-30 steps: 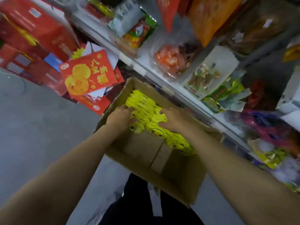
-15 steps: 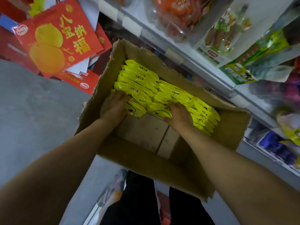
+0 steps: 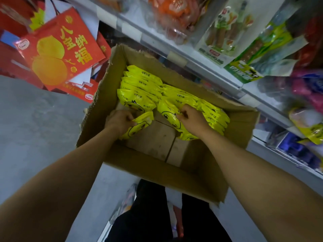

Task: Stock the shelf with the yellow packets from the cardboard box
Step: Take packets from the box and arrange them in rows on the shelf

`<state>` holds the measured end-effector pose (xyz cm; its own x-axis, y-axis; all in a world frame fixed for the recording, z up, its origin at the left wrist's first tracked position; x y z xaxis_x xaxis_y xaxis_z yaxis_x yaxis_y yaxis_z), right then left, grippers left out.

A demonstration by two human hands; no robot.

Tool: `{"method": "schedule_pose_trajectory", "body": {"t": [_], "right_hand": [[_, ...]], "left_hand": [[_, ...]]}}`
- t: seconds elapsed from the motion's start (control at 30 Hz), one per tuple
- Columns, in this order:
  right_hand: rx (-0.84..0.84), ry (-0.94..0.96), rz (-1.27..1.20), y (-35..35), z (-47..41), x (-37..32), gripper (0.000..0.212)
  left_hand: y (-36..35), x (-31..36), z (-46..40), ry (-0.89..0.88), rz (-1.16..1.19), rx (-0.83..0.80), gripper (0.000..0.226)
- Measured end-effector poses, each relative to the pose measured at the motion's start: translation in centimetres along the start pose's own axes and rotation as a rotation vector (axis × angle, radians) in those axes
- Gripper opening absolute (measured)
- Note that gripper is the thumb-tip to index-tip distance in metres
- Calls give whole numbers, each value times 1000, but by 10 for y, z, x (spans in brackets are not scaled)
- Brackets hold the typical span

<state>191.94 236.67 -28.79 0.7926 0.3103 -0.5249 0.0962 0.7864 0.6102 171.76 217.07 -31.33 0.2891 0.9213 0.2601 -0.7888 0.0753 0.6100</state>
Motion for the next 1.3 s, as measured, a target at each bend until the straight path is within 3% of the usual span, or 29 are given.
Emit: {"method": "schedule_pose_trajectory", "body": {"t": [0.2, 0.3, 0.37, 0.6, 0.73, 0.9, 1.1, 1.23, 1.3], "right_hand": [[50, 64, -220, 58, 41, 2, 25], [102, 91, -329, 91, 70, 14, 13], [169, 97, -389, 117, 95, 26, 17], [375, 135, -757, 209, 222, 104, 17], [453, 164, -1014, 258, 306, 171, 15], [558, 257, -1082, 327, 413, 245, 32], [779, 348, -1095, 430, 527, 322, 92], [926, 403, -1075, 498, 581, 363, 96], [995, 429, -1067, 531, 604, 385, 89]], "left_hand": [[9, 35, 59, -58, 381, -26, 22], [11, 75, 98, -173, 465, -58, 21], [9, 109, 132, -221, 527, -71, 12], [-29, 215, 251, -323, 598, 57, 20], [-81, 303, 332, -400, 723, -127, 10], [-143, 422, 424, -572, 636, -321, 26], [-184, 564, 524, -788, 451, -449, 38], [-196, 649, 576, -922, 334, -411, 55], [-202, 692, 600, -996, 314, -367, 46]]}}
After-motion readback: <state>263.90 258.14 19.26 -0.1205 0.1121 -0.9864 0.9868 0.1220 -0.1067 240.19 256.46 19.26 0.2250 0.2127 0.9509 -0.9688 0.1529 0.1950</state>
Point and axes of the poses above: each hand's wrist, its own z-axis away from the middle knuckle, its own y-axis out of the back of the hand, x = y × z, the point moved 10 cm from there along -z, towards the middle knuckle, and after that the axes turned 6 degrees about y, right-handed, at the moved point
